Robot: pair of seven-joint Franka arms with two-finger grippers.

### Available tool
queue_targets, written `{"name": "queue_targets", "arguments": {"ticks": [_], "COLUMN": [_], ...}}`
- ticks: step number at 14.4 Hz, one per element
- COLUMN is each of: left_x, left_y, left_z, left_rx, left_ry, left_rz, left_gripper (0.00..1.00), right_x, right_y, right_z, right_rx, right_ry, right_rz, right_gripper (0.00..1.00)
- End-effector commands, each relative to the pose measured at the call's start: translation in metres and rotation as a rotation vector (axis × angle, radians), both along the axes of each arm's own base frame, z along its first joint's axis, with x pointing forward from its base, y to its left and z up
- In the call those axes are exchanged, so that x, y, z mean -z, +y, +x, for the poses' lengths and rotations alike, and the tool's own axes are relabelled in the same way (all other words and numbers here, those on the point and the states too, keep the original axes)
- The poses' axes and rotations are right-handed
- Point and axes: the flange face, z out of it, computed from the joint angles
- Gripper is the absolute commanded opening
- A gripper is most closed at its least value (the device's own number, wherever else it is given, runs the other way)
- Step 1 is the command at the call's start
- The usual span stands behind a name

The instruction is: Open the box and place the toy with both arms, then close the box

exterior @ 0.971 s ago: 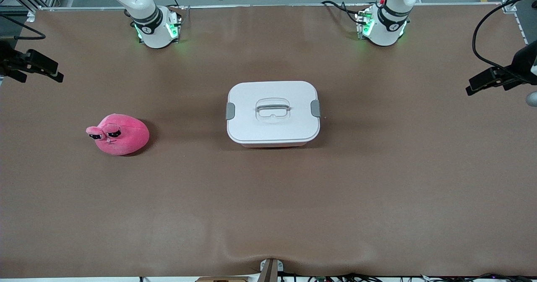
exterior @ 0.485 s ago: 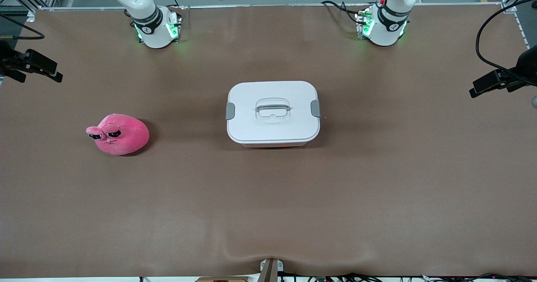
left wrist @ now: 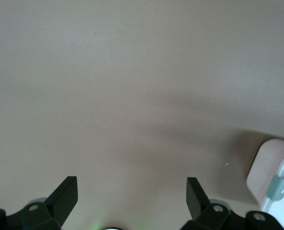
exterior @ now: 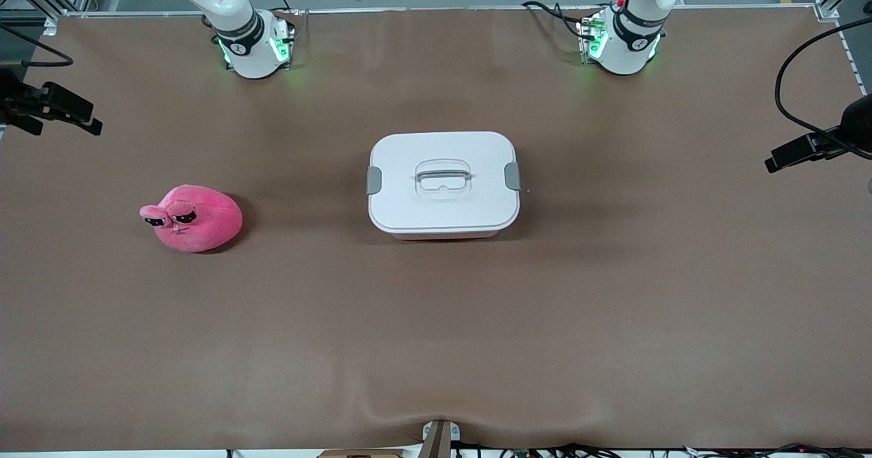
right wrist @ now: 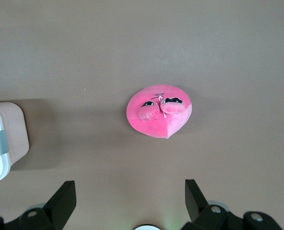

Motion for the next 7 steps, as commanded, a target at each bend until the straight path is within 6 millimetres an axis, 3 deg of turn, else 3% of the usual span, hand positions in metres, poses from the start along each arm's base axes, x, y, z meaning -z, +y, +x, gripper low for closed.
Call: {"name": "queue_targets", "arguments": {"ticks": [1, 4, 7], "left_x": [-0.007, -0.003, 0.004], "left_y": [-0.01, -0.013, -0.031], "left_z": [0.003, 0.005, 0.008], "left_rx": [-0.097, -0.142, -0.187], "left_ry": [-0.011, -0.003, 0.01], "left_rz": [0.018, 0.018, 0.019], "left_gripper": [1.0, 1.0, 1.0], "right_x": [-0.003, 0.004, 0.02], "right_y": [-0.004, -0.004, -0.004], "right_z": [0.004, 0.008, 0.017], "right_rx": [0.008, 0.007, 0.007], "right_ry": [0.0, 0.013, 0.039], "right_rz": [-0.015, -0.015, -0.016], "right_gripper": [1.0, 1.0, 1.0]}}
